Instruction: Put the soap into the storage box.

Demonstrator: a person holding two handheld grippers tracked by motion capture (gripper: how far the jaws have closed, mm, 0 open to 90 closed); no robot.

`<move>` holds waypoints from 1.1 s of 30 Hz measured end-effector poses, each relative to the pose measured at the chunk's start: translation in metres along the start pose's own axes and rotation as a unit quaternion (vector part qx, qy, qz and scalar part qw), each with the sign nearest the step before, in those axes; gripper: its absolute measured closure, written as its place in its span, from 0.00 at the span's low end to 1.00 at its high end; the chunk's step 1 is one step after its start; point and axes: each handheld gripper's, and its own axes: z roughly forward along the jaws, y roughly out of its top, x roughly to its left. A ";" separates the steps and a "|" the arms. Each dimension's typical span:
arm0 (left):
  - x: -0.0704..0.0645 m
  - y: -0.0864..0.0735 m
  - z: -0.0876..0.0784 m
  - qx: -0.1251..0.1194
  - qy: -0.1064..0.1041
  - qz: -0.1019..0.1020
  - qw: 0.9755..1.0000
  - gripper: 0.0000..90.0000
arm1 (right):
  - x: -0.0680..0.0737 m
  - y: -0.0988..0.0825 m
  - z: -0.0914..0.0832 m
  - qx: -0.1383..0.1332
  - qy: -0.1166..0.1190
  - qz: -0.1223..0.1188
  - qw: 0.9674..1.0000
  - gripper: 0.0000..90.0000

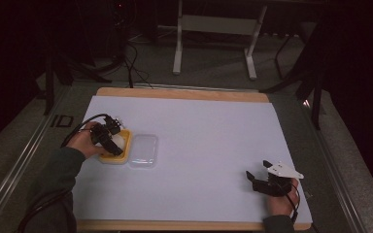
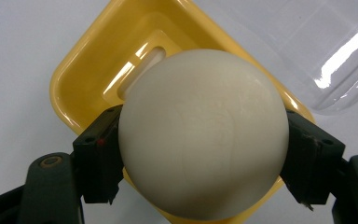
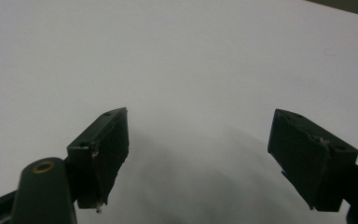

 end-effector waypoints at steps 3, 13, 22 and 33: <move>0.000 0.000 0.002 0.003 0.000 0.003 1.000 0.28 | 0.000 0.000 0.000 0.000 0.000 0.000 1.000 0.23; 0.002 -0.001 0.007 0.010 0.002 0.002 1.000 0.28 | 0.000 0.000 0.000 0.000 0.000 0.000 1.000 0.22; 0.003 0.001 0.016 0.018 0.000 0.004 1.000 0.28 | 0.000 0.000 0.000 0.000 0.000 0.000 1.000 0.23; 0.005 0.002 0.021 0.024 -0.014 0.006 1.000 0.28 | 0.000 0.000 0.000 0.000 0.000 -0.002 1.000 0.22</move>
